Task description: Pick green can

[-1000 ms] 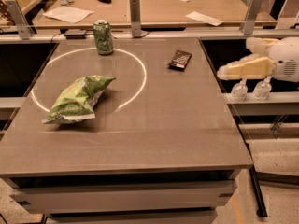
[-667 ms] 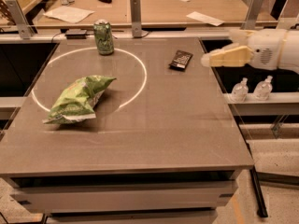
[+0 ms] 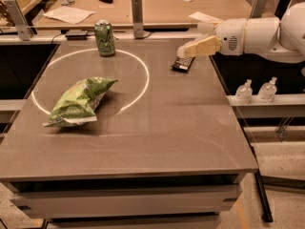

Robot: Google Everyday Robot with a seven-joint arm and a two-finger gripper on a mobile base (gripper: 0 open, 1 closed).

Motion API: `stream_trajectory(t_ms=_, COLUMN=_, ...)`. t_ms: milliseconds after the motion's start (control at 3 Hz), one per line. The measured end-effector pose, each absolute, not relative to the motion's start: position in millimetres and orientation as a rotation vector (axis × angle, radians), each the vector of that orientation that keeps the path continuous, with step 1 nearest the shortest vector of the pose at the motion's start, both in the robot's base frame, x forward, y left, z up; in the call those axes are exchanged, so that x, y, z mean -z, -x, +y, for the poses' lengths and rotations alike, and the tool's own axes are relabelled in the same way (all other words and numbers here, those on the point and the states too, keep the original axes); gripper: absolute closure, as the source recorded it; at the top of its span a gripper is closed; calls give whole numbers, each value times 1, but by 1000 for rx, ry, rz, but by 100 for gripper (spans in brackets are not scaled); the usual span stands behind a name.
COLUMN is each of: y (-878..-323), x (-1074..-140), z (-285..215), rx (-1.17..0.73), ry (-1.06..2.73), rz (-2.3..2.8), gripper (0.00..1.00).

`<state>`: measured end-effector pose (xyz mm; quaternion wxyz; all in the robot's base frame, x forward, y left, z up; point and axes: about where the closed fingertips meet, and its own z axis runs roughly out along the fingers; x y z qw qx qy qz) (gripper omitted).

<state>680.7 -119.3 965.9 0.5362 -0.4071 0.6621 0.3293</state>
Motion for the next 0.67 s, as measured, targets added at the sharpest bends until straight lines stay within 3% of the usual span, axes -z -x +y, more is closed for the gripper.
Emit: stream_trajectory(t_ms=667, y=-691, x=-962, z=-109, rx=-771, ry=902, rz=1597, gripper=0)
